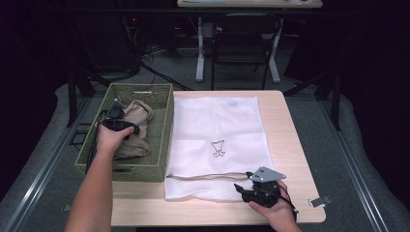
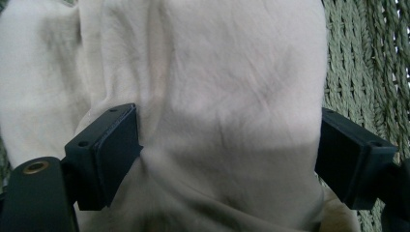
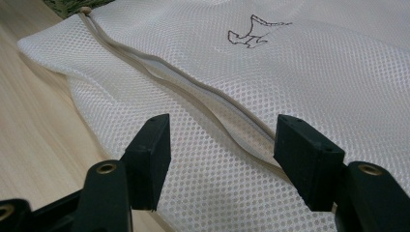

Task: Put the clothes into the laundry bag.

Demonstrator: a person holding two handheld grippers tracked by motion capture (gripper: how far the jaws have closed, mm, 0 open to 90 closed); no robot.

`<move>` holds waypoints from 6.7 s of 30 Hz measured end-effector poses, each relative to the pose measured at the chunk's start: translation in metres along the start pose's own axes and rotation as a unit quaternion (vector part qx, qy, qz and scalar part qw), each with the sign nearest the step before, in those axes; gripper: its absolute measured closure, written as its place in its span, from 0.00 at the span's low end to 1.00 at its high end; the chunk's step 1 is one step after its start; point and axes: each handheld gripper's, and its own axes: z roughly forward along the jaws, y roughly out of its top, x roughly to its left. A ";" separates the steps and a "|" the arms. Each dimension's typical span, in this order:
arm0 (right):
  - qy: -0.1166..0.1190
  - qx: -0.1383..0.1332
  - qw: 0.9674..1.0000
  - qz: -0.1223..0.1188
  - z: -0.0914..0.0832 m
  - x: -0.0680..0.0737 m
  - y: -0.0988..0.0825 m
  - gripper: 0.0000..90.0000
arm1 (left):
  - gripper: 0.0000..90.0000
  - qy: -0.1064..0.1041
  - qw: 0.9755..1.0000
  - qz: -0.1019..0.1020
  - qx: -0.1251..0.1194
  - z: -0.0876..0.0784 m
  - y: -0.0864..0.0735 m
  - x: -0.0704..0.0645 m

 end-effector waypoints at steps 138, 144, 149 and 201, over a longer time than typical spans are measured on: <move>0.006 0.002 1.000 -0.005 0.001 0.001 0.000 0.42 | 0.47 0.041 0.998 0.024 0.037 0.023 -0.007 -0.004; 0.007 0.003 1.000 -0.005 0.001 0.001 0.000 0.42 | 0.55 0.039 0.998 0.029 0.032 0.020 -0.007 -0.004; 0.006 0.003 1.000 -0.005 0.001 0.001 0.000 0.42 | 0.62 0.030 0.999 0.025 0.035 0.016 -0.007 -0.001; 0.009 0.004 1.000 -0.002 0.002 -0.001 0.000 0.42 | 0.71 -0.014 0.999 0.002 0.032 -0.002 -0.002 0.004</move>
